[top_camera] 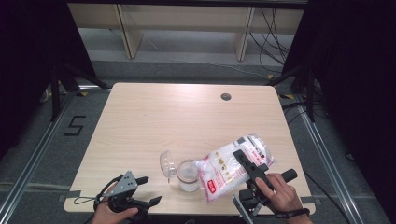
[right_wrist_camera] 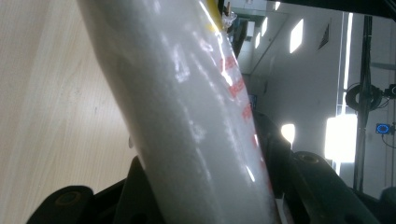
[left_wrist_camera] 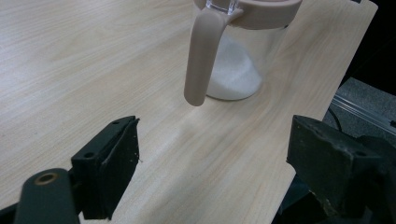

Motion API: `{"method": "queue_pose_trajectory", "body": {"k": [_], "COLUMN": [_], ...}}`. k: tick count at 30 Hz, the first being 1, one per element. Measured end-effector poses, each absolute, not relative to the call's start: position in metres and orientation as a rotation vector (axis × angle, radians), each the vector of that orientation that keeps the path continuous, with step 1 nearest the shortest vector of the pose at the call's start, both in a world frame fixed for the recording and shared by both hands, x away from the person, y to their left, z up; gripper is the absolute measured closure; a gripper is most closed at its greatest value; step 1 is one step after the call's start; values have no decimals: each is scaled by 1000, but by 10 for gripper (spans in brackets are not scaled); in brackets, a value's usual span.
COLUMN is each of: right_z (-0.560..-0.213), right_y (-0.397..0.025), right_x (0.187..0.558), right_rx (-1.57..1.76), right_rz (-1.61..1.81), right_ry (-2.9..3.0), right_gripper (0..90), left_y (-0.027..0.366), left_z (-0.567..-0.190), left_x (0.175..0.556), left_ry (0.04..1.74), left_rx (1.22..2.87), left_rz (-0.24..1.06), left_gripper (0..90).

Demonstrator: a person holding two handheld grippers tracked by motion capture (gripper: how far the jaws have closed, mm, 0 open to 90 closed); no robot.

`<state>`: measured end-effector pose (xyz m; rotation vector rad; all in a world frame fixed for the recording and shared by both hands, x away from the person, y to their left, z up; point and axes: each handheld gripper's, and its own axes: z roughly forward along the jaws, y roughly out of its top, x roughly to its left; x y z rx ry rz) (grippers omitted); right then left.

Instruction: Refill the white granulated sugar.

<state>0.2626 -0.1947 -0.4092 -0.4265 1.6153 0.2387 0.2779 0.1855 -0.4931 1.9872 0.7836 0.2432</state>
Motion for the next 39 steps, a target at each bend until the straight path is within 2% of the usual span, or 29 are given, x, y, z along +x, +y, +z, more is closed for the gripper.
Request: {"method": "queue_pose_trajectory", "body": {"k": [39], "right_z": [-407], "right_y": [-190], "right_x": [261], "right_rx": [-484], "right_rz": [228], "right_ry": [1591], "right_gripper": [636], "left_y": [186], "left_z": [-492], "left_x": [277], "left_ry": [787], "left_rx": [1991], "left_rz": [249], "left_gripper": [166]}}
